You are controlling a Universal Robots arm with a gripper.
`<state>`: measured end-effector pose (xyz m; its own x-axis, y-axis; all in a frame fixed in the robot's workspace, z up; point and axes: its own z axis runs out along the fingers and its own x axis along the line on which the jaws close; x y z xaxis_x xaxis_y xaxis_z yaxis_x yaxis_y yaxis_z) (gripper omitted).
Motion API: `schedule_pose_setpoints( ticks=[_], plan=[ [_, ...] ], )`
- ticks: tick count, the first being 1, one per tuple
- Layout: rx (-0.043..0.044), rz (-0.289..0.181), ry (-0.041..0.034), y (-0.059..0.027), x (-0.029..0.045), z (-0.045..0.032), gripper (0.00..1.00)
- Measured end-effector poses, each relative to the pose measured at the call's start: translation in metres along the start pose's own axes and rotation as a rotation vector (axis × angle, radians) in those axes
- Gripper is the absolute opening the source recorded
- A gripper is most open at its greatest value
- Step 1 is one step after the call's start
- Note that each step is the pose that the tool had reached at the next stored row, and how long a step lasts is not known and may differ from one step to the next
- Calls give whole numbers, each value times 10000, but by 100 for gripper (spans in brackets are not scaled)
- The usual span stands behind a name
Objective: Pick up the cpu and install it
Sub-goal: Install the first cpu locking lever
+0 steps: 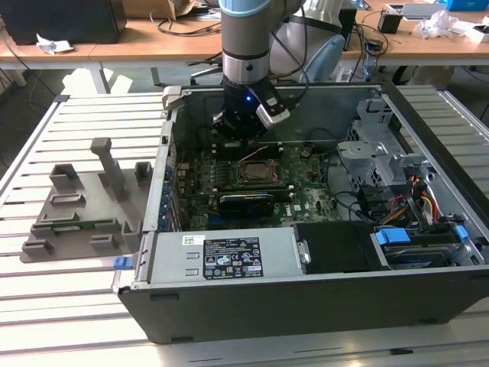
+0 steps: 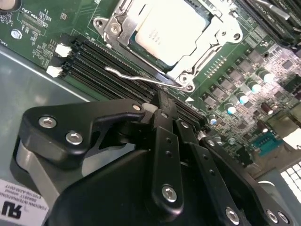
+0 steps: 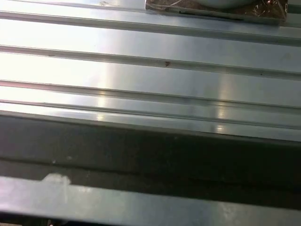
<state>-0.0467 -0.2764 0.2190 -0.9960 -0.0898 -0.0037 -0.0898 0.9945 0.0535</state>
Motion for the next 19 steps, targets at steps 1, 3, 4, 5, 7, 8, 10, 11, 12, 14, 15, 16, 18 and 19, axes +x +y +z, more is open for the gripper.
schedule_pose_setpoints(
  ticks=[1, 3, 4, 5, 7, 8, 10, 11, 12, 14, 15, 16, 18, 19],
  plan=[
    [11, 0, 2, -1, -10, 5, 11],
    [16, 0, 2, -4, -29, 8, 11],
    [18, 1, 1, -5, -41, 9, 11],
    [19, 0, 1, -6, -50, 11, 11],
    [23, 0, 4, -8, -71, 13, 11],
    [25, 0, 5, -15, -80, 14, 11],
    [23, 0, 3, -28, -95, 19, 11],
    [25, 0, 6, -30, -102, 21, 11],
    [26, 0, 6, -31, -109, 24, 11],
    [38, 1, 10, -33, -125, 32, 11],
    [40, 1, 13, -33, -133, 38, 11],
    [43, 0, 17, -33, -142, 43, 11],
    [59, 1, 22, -31, -154, 52, 11],
    [65, 1, 22, -28, -154, 55, 11]
  ],
)
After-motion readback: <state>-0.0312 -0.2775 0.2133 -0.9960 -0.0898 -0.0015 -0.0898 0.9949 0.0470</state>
